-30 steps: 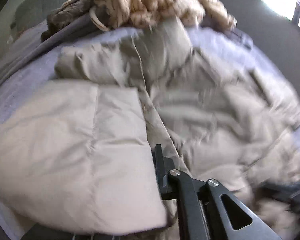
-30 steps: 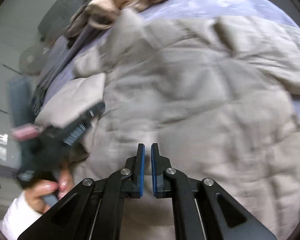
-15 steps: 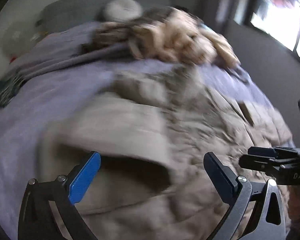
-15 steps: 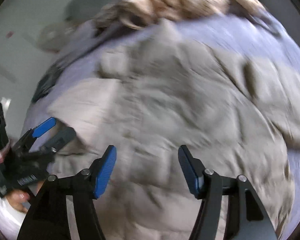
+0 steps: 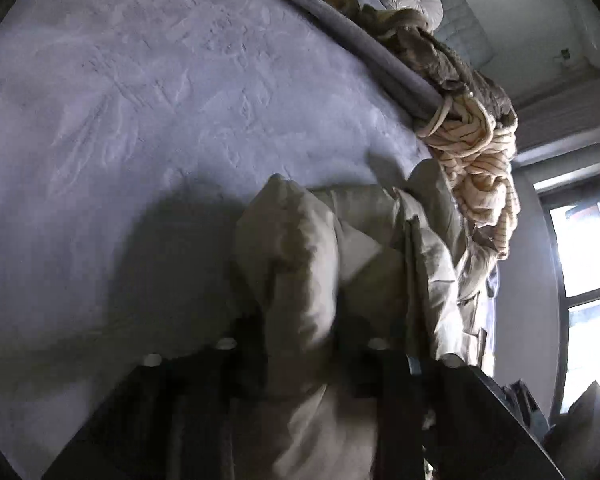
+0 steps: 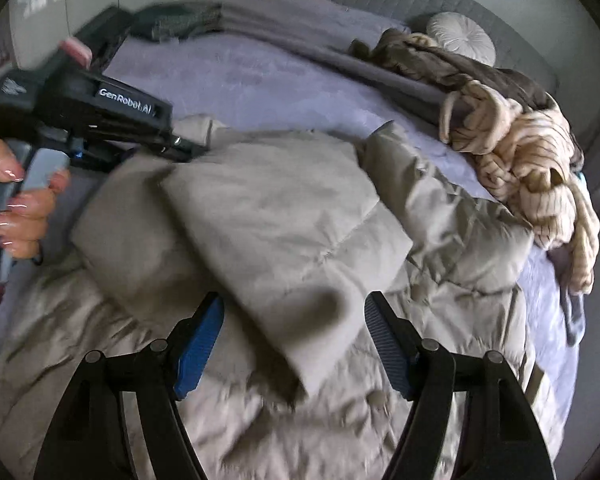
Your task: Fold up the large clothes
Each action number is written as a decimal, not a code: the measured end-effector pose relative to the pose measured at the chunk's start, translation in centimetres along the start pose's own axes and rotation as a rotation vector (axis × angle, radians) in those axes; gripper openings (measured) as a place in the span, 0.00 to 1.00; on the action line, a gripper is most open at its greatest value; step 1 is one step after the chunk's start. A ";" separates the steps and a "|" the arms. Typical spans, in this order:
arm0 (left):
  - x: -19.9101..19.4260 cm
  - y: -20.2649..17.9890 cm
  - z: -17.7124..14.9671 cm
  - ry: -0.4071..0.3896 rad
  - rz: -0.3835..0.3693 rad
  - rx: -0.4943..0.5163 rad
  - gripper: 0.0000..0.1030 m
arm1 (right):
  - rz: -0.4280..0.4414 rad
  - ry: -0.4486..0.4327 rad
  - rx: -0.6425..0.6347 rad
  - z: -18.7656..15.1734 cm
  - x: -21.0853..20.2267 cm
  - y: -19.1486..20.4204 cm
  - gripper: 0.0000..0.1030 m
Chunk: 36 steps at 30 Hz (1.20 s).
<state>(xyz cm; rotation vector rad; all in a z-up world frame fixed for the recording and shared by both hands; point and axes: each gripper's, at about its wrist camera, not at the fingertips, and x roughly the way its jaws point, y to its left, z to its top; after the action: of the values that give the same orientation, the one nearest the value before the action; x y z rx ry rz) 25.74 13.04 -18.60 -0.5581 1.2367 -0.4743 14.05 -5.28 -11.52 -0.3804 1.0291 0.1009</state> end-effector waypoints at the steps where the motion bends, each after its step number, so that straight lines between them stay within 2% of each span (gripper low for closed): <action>1: 0.1 -0.5 -0.1 -0.017 0.027 0.039 0.27 | -0.029 0.013 -0.010 0.3 0.9 0.1 0.74; 2: 0.0 -0.8 -0.2 -0.027 0.049 0.074 0.25 | -0.051 0.015 -0.010 0.3 1.5 0.0 0.71; 3: -0.1 -1.0 -0.3 -0.033 0.077 0.103 0.25 | -0.073 0.005 0.015 0.3 1.7 -0.5 0.39; 4: 0.3 -1.2 -0.2 -0.036 0.096 0.119 0.25 | -0.095 -0.005 0.084 0.2 1.7 -1.9 0.14; 5: 0.5 -1.2 -0.1 -0.035 0.105 0.128 0.25 | -0.106 -0.015 0.183 -0.2 1.4 -3.7 0.04; 7: 0.8 -1.1 0.1 -0.030 0.118 0.146 0.25 | -0.072 -0.045 0.375 -1.6 0.7 -7.6 0.04; 9: 1.1 -1.2 0.1 -0.032 0.119 0.167 0.25 | 0.001 -0.058 0.548 -4.2 0.3 -11.2 0.04; 10: 1.3 -1.4 0.1 -0.031 0.129 0.180 0.25 | 0.054 -0.054 0.649 -6.0 0.4 -12.8 0.04; 13: 1.9 -1.8 -0.2 -0.031 0.175 0.220 0.27 | 0.137 0.007 0.893 -11.3 1.4 -15.9 0.07; 14: 1.9 -1.9 -0.2 -0.030 0.196 0.225 0.33 | 0.145 0.038 0.958 -12.8 1.8 -16.7 0.09; 15: 1.8 -2.0 -0.1 -0.038 0.219 0.224 0.39 | 0.204 0.054 1.065 -15.2 2.1 -17.7 0.11; 16: 1.5 -2.3 0.0 -0.057 0.275 0.218 0.60 | 0.250 0.049 1.129 -16.6 2.1 -18.2 0.11; 17: 0.8 -2.5 0.1 -0.085 0.330 0.214 0.71 | 0.271 0.047 1.173 -17.6 1.7 -18.7 0.11; 18: -0.1 -2.7 0.2 -0.123 0.373 0.214 0.71 | 0.253 0.048 1.189 -18.3 0.7 -19.2 0.19; 19: -1.4 -3.0 0.3 -0.159 0.389 0.219 0.71 | 0.222 0.049 1.184 -18.5 0.0 -19.6 0.22; 20: -2.4 -3.2 0.3 -0.180 0.381 0.222 0.71 | 0.162 0.037 1.173 -18.7 -1.4 -20.0 0.22; 23: -5.3 -4.2 -0.1 -0.226 0.343 0.247 0.70 | 0.074 -0.048 1.144 -18.7 -4.4 -21.2 0.22; 25: -5.6 -5.5 -1.0 -0.198 0.322 0.307 0.70 | 0.092 -0.099 1.068 -17.2 -5.1 -22.0 0.22; 27: -4.4 -6.4 -2.3 -0.148 0.324 0.364 0.70 | 0.112 -0.100 0.956 -15.2 -4.1 -21.9 0.22; 29: -2.1 -6.8 -3.8 -0.106 0.394 0.406 0.70 | 0.152 -0.061 0.882 -13.9 -1.7 -21.6 0.22; 31: 0.1 -5.6 -4.8 -0.066 0.462 0.390 0.71 | 0.163 0.052 0.885 -13.8 1.3 -21.3 0.22; 33: 1.2 -4.2 -5.1 -0.054 0.454 0.340 0.73 | 0.196 0.122 0.936 -15.8 3.3 -20.7 0.14; 35: 1.6 -3.1 -4.8 -0.063 0.452 0.287 0.84 | 0.213 0.089 0.951 -16.8 2.9 -20.3 0.13; 36: 1.7 -2.9 -4.5 -0.064 0.451 0.279 0.84 | 0.211 0.075 0.937 -17.3 2.4 -20.2 0.12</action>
<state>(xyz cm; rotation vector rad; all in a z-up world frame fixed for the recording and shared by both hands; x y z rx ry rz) 21.69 9.09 -19.02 -0.0503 1.1676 -0.2375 6.40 -30.43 -16.14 0.5795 1.0761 -0.2085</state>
